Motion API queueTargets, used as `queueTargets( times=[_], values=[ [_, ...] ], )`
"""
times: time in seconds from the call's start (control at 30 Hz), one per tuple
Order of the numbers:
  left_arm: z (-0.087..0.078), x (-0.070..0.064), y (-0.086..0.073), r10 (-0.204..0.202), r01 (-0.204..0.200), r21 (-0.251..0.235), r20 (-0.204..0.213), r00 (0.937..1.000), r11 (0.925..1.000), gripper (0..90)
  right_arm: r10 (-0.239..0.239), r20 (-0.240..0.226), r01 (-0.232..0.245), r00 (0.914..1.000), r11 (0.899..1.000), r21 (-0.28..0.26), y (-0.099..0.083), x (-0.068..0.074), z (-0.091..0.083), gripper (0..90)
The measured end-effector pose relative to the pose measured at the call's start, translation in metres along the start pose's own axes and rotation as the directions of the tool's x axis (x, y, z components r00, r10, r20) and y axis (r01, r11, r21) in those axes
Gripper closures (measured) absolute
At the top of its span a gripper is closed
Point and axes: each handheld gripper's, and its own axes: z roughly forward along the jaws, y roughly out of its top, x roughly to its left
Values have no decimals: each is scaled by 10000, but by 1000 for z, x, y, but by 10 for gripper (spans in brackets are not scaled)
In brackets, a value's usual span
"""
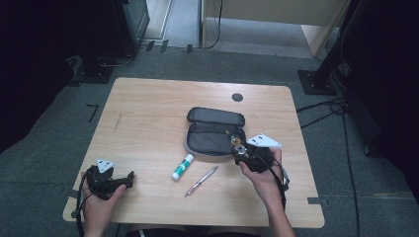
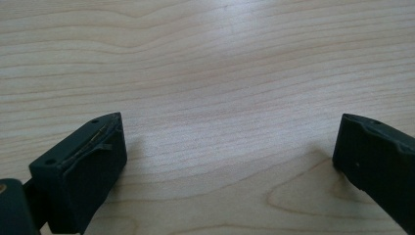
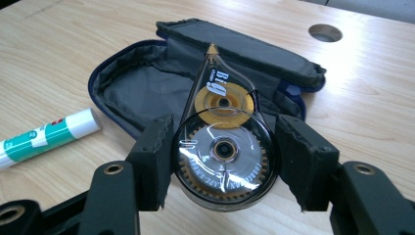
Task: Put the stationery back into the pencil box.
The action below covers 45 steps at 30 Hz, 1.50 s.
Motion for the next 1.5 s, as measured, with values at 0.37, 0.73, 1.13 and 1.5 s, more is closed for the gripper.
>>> queueTargets(
  times=[0.37, 0.73, 1.13, 1.5],
  values=[
    [0, 0, 0, 11, -11, 10, -1, 10000, 10000, 0, 106, -177, -97, 9998, 9987, 501, 13, -3, 36, 419],
    [0, 0, 0, 13, -13, 10, -1, 10000, 10000, 0, 410, -144, -388, 9991, 9909, 1289, 12, -7, 69, 418],
    [0, 0, 0, 12, -12, 10, -1, 10000, 10000, 0, 308, 534, -394, 9981, 9852, 1669, 8, -7, 81, 415],
    [0, 0, 0, 13, -13, 10, -2, 10000, 10000, 0, 219, 603, -318, 9979, 9853, 1681, 5, -8, 84, 364]
  ],
)
